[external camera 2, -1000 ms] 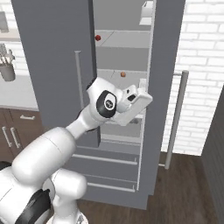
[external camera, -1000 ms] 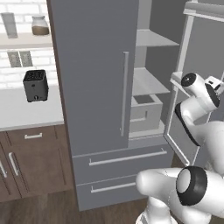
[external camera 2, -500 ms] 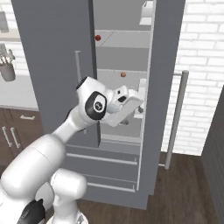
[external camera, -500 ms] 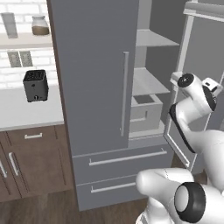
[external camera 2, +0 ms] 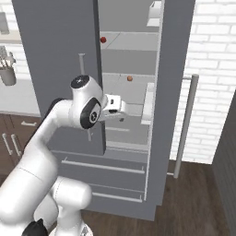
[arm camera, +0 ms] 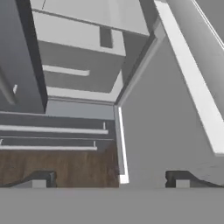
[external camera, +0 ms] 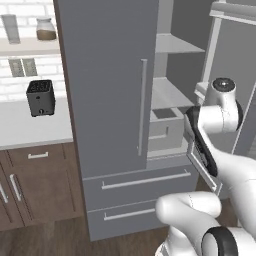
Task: Take the strawberry from the fridge and place it on top of the pancake, located on the dining counter.
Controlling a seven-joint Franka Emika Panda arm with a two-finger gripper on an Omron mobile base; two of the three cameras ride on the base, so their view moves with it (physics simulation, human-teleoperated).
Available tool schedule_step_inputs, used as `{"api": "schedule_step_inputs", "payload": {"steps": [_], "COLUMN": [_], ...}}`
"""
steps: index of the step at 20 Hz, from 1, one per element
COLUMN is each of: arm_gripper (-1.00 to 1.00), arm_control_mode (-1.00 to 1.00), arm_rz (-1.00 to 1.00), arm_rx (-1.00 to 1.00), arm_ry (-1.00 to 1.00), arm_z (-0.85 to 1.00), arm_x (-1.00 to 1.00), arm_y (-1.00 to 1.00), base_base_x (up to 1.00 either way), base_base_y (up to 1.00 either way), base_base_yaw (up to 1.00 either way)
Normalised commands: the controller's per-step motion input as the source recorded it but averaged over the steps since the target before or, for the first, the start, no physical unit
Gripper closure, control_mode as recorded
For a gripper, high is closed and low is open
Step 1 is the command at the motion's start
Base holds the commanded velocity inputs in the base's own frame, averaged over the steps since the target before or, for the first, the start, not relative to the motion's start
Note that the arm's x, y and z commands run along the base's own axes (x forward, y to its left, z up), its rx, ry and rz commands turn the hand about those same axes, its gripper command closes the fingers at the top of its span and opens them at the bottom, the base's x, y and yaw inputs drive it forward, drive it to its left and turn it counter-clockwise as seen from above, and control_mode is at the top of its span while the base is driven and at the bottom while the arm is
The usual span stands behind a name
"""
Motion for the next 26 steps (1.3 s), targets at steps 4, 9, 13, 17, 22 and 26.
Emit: {"api": "schedule_step_inputs", "payload": {"steps": [4,9,13,17,22,26], "arm_gripper": [-1.0,-1.0,-1.0,-1.0,-1.0,-1.0], "arm_control_mode": [-1.0,-1.0,-1.0,-1.0,-1.0,-1.0], "arm_rz": [0.03,-0.04,-0.01,0.0,-0.06,-0.08], "arm_rx": [0.62,0.18,-0.01,-0.06,0.06,-0.07], "arm_ry": [-0.47,-0.37,-0.1,0.0,-0.01,0.0], "arm_z": [0.12,0.87,1.0,0.94,0.1,-0.03], "arm_x": [0.13,0.05,0.0,0.03,0.15,0.53], "arm_y": [0.94,0.73,0.58,0.66,0.23,0.78], "base_base_x": [0.0,0.0,0.0,0.0,0.0,0.0], "base_base_y": [0.0,0.0,0.0,0.0,0.0,0.0], "base_base_yaw": [0.0,0.0,0.0,0.0,0.0,0.0]}}
